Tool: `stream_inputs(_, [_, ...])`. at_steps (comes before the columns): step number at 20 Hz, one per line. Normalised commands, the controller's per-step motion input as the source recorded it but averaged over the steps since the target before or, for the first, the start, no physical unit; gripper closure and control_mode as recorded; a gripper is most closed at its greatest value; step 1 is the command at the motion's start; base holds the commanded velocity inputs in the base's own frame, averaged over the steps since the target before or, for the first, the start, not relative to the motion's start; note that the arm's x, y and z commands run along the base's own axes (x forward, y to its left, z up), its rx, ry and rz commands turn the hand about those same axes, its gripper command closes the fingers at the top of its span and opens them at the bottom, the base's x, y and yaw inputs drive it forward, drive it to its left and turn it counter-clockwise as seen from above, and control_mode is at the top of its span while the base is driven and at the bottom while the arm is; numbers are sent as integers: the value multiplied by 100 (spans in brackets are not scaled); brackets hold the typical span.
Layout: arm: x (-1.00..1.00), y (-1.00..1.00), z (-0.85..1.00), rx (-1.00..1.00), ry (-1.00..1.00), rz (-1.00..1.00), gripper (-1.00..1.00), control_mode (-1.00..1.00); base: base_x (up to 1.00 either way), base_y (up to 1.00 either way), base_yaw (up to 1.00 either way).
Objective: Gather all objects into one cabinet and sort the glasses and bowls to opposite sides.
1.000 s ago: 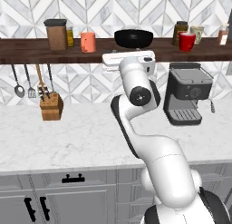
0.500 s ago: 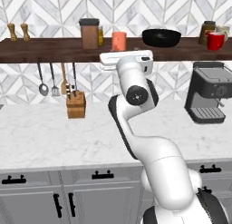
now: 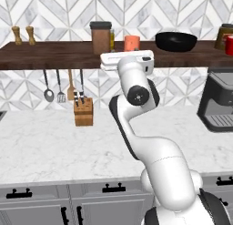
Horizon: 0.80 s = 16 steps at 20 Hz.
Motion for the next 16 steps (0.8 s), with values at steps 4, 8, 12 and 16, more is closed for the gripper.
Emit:
stream_inputs(4, [0, 0, 0, 0, 0, 0, -100, 100, 55, 0, 0])
stream_inputs(8, [10, 0, 0, 0, 1, -2, -100, -100, 0, 0, 0])
stream_inputs(12, [14, 0, 29, 2, 9, -21, -100, -100, 0, 0, 0])
stream_inputs(16, [1, 1, 31, 3, 16, -27, -100, -100, 0, 0, 0])
